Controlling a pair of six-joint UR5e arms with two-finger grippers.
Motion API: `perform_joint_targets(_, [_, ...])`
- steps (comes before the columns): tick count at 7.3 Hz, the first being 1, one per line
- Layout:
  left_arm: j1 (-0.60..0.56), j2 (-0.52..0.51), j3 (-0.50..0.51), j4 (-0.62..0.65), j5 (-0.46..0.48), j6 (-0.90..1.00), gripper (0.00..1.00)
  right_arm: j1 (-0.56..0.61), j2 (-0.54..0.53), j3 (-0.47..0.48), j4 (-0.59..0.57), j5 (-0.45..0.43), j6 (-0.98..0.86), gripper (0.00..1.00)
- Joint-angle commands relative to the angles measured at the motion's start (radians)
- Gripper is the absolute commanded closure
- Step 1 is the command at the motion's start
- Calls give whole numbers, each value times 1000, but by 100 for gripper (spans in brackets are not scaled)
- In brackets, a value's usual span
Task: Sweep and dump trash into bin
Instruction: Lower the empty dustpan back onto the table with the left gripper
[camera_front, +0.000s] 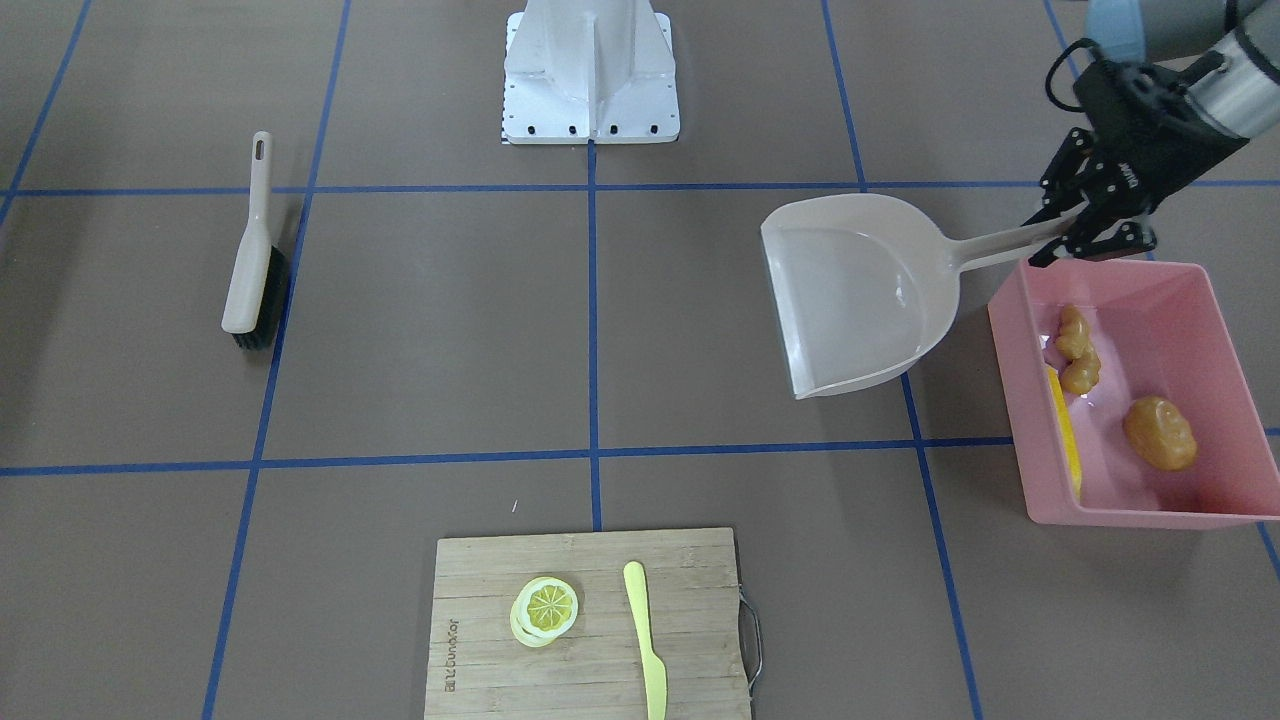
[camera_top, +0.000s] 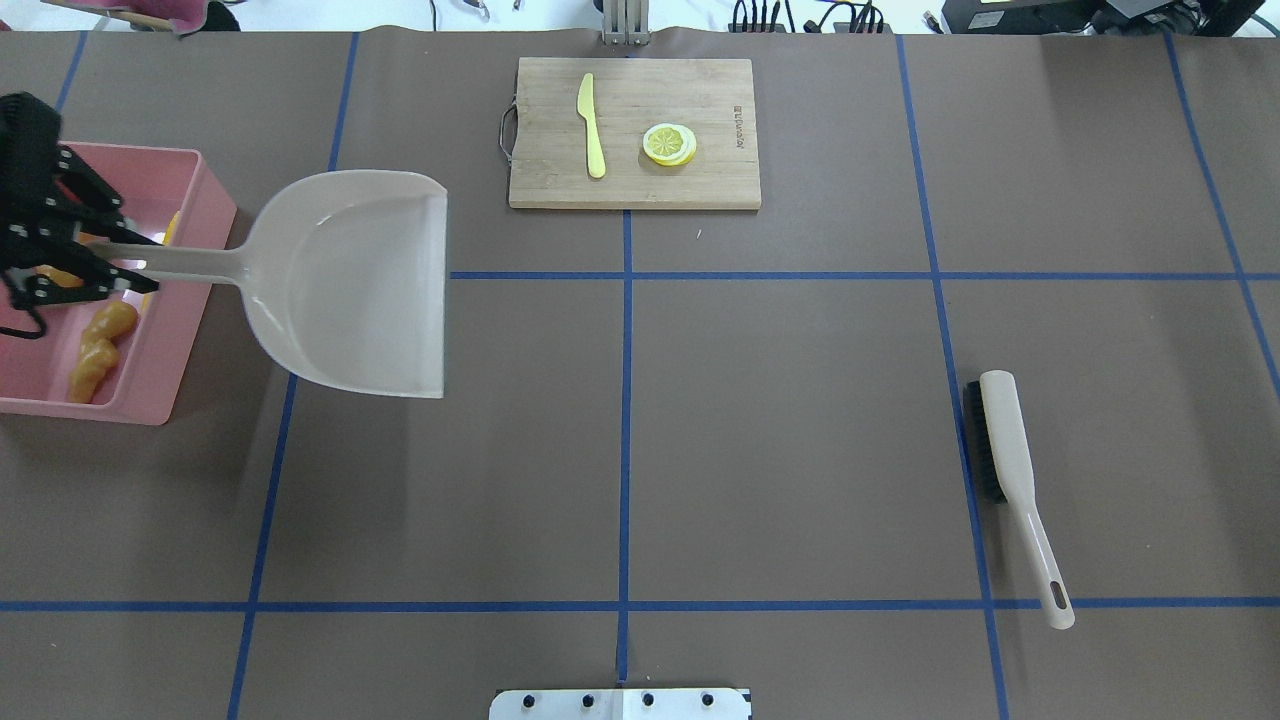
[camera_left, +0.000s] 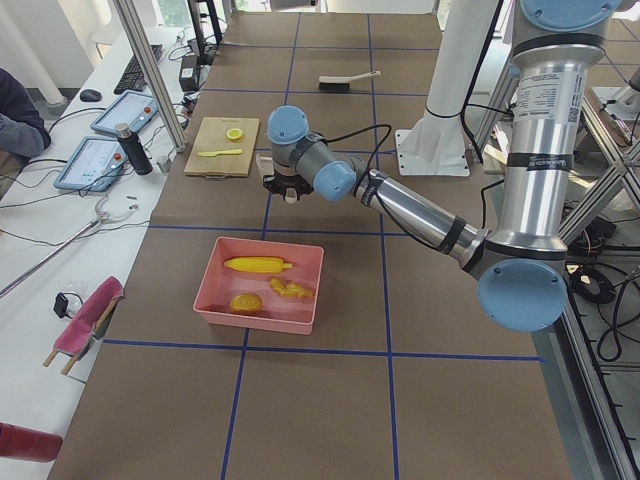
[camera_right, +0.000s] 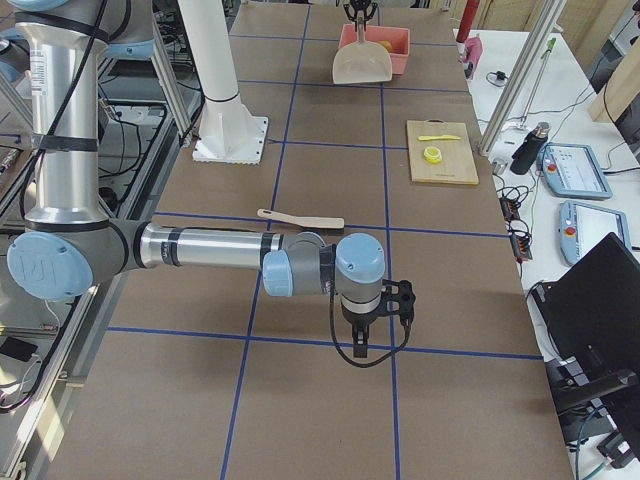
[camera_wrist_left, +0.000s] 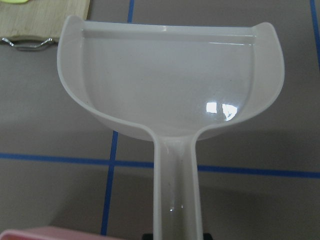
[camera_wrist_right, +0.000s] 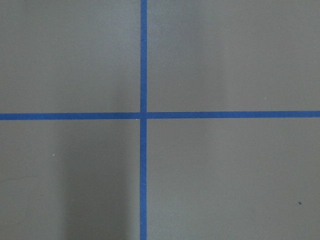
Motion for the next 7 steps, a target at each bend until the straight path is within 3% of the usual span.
perform_joint_targets(1, [178,-69,113,-202,151,-175,100,0,-2,-6,-4,2,2,0])
perform_joint_targets(3, [256,-105,170,-203,152,-223,100,0,0,-12,-5,2,2,0])
perform_joint_targets(7, [301,-161,222,-203,141,-257,100,0,1,-20,-5,2,2,0])
